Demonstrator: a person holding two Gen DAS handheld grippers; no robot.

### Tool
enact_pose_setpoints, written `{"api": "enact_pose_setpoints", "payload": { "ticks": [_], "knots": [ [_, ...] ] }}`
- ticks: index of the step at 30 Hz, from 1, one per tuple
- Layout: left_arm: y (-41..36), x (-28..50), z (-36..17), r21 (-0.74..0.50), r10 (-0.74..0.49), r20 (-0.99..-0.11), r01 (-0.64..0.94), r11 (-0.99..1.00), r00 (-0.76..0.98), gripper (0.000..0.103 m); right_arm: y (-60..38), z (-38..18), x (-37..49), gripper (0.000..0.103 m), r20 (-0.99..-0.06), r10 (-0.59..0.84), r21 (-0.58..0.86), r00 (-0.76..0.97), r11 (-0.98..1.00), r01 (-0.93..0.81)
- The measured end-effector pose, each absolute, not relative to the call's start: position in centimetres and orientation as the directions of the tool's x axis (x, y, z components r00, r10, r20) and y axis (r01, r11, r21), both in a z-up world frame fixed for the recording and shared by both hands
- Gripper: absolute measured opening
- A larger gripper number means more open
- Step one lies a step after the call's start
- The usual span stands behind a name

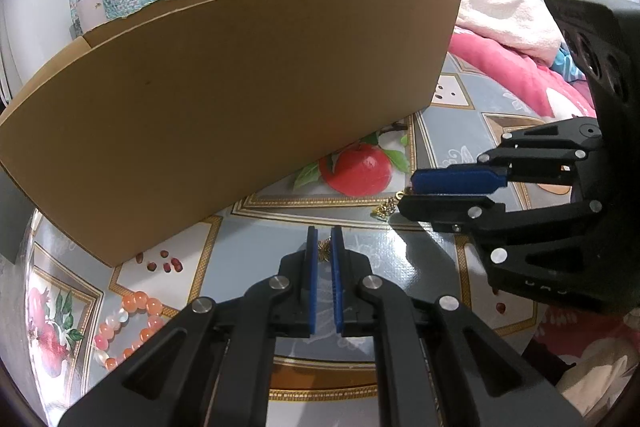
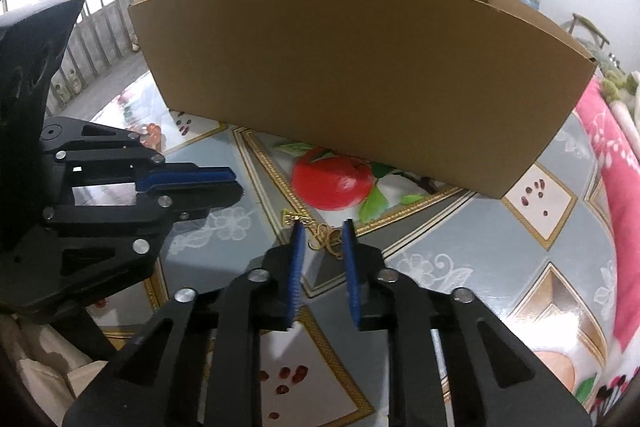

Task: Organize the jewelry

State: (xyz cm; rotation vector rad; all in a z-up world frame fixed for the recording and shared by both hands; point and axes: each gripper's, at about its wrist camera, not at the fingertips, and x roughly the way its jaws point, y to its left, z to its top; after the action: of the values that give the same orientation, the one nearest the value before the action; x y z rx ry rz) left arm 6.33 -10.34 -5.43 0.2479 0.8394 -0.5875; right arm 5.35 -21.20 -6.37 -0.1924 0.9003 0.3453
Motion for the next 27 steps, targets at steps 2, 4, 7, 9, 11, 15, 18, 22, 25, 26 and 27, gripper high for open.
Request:
{"api": "enact_pose_setpoints", "payload": {
  "ticks": [2,4,7,9,11,15,18,22,25,26,27],
  "knots": [
    [-10.3,6.3,-5.4,-0.021,-0.391,-0.758,0.579,0.815,0.523,0.006,-21.2,-6.4,5.4,0.013,-0.793,0.212,-0.019,0.571,0.928,-0.371],
    [-10.3,6.4,-5.4,-0.024,-0.392,-0.757,0.578,0.816,0.522,0.006,-21.4,-6.4,5.5,0.013,-0.791,0.216,-0.007,0.573,0.932,-0.362],
    [-10.2,6.4,-5.4,-0.024,-0.393,-0.757,0.579,0.815,0.522,0.006,-21.4,-6.4,5.6,0.013,-0.788,0.216,-0.003,0.576,0.935,-0.355],
    [-10.2,6.4,-5.4,-0.024,-0.393,-0.757,0.579,0.815,0.523,0.005,-21.4,-6.3,5.5,0.013,-0.787,0.217,-0.001,0.577,0.935,-0.354],
    [-10.2,6.4,-5.4,-0.026,-0.394,-0.756,0.577,0.816,0.522,0.004,-21.5,-6.2,5.3,0.013,-0.784,0.219,-0.001,0.581,0.935,-0.353],
    [-10.0,6.6,-5.2,-0.038,-0.403,-0.753,0.578,0.815,0.520,0.000,-22.0,-5.6,4.8,0.013,-0.773,0.220,-0.001,0.595,0.938,-0.347],
    [-9.7,6.4,-4.9,-0.046,-0.410,-0.749,0.577,0.816,0.520,0.000,-22.3,-5.3,4.4,0.013,-0.764,0.219,0.000,0.607,0.940,-0.340],
    [-9.3,6.1,-4.2,-0.055,-0.420,-0.737,0.572,0.818,0.530,0.000,-22.6,-5.0,3.8,0.013,-0.754,0.222,0.003,0.618,0.943,-0.334],
    [-9.0,5.9,-3.9,-0.063,-0.433,-0.731,0.581,0.812,0.527,0.000,-22.9,-4.6,3.6,0.013,-0.749,0.227,0.010,0.623,0.944,-0.331],
    [-8.9,5.8,-3.8,-0.067,-0.442,-0.730,0.589,0.806,0.522,0.000,-23.0,-4.6,3.6,0.013,-0.748,0.228,0.012,0.624,0.944,-0.330],
    [-9.0,5.7,-3.7,-0.071,-0.448,-0.733,0.597,0.799,0.512,0.000,-23.0,-4.6,3.6,0.013,-0.748,0.229,0.014,0.623,0.944,-0.330]
  ]
}}
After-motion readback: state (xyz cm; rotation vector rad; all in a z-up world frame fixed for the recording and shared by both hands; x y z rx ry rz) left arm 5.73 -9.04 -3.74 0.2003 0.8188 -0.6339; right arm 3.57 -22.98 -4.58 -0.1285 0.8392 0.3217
